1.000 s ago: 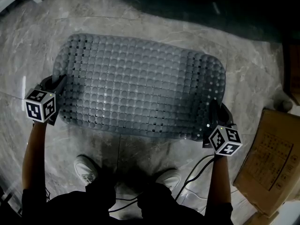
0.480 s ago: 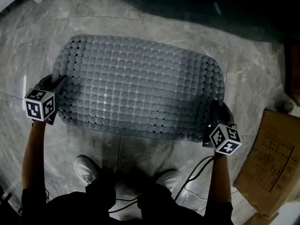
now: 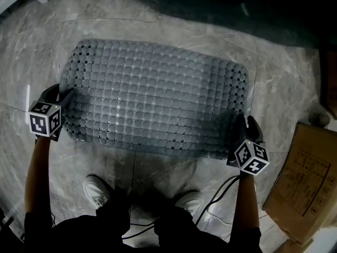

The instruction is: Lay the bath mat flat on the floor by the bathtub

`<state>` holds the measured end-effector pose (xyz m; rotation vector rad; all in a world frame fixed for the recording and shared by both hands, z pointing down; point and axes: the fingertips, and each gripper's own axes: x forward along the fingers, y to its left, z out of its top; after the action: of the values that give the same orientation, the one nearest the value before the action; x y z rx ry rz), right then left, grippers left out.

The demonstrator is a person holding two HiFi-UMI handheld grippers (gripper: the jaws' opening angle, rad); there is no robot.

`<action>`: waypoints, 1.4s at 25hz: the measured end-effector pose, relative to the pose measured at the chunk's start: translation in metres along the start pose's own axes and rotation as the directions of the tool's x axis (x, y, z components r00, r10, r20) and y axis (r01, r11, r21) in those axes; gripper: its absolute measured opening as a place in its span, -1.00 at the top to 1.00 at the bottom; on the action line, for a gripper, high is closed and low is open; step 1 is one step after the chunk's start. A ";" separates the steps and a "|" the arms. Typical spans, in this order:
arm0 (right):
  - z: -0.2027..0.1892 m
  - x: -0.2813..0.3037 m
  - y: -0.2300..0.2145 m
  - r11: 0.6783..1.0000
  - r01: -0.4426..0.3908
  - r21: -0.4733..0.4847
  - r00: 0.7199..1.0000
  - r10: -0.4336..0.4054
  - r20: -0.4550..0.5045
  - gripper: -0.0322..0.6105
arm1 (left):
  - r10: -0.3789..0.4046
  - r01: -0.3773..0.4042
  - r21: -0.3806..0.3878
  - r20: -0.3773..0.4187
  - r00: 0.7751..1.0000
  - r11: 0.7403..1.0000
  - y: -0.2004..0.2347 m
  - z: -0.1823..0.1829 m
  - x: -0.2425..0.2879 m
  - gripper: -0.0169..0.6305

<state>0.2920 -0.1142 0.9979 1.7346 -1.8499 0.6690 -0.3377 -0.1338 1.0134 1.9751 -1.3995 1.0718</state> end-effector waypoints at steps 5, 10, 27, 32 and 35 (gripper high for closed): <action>0.000 -0.002 0.004 1.000 -0.013 -0.002 1.000 0.013 0.001 0.37 | 0.016 -0.016 -0.002 -0.005 1.000 1.000 0.004 -0.003 -0.003 0.22; 0.000 -0.004 0.005 1.000 -0.018 0.003 1.000 0.018 0.006 0.37 | 0.062 -0.060 0.042 -0.045 0.997 0.997 0.011 -0.014 -0.009 0.24; 0.027 -0.017 0.031 0.998 -0.053 0.032 0.994 0.050 0.096 0.59 | 0.065 -0.064 -0.010 0.108 0.992 0.998 -0.004 0.019 -0.030 0.36; 0.027 -0.018 0.048 0.996 -0.082 0.030 0.992 0.078 0.101 0.68 | 0.045 -0.044 -0.013 0.146 0.988 0.999 -0.022 0.034 -0.029 0.45; 0.029 -0.018 0.057 0.995 -0.095 0.017 0.990 0.092 0.106 0.74 | 0.029 -0.029 -0.003 0.154 0.988 1.000 -0.030 0.035 -0.026 0.57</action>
<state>0.2345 -0.1166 0.9634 1.7365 -2.0133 0.6477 -0.3023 -0.1354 0.9737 2.0807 -1.5119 0.9485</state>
